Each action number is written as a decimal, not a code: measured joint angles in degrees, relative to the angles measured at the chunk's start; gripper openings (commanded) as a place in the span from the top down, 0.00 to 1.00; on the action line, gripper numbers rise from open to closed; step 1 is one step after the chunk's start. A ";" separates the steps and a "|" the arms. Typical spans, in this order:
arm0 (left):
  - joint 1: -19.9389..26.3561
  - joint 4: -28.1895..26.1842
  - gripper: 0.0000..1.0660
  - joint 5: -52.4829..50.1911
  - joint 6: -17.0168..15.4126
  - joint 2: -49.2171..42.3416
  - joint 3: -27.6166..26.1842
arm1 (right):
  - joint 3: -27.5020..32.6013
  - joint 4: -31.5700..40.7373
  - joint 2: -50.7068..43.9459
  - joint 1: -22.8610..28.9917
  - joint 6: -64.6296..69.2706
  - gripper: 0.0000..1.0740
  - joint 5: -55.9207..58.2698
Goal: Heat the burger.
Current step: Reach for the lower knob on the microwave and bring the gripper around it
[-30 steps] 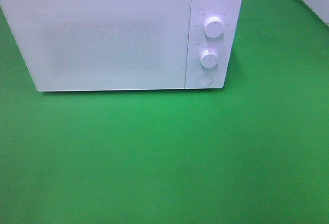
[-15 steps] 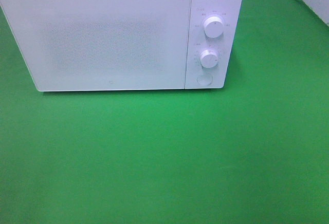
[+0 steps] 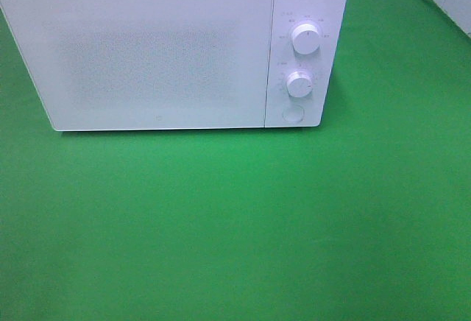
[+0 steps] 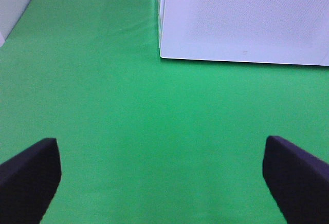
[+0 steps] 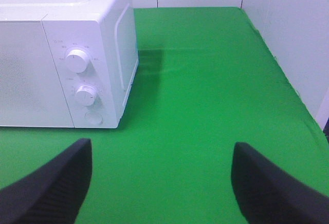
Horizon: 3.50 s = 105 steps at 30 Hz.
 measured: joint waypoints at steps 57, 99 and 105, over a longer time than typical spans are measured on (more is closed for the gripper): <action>0.00 0.00 0.06 0.00 0.00 0.00 0.00 | 10.03 17.82 63.77 5.10 -17.70 0.32 -81.47; 0.00 0.00 0.06 -0.06 0.00 0.00 0.00 | -3.67 47.56 99.18 34.26 -25.50 0.32 -106.57; 0.00 0.00 0.06 -0.06 0.00 0.00 0.00 | -8.19 47.56 102.44 34.26 -25.44 0.32 -106.57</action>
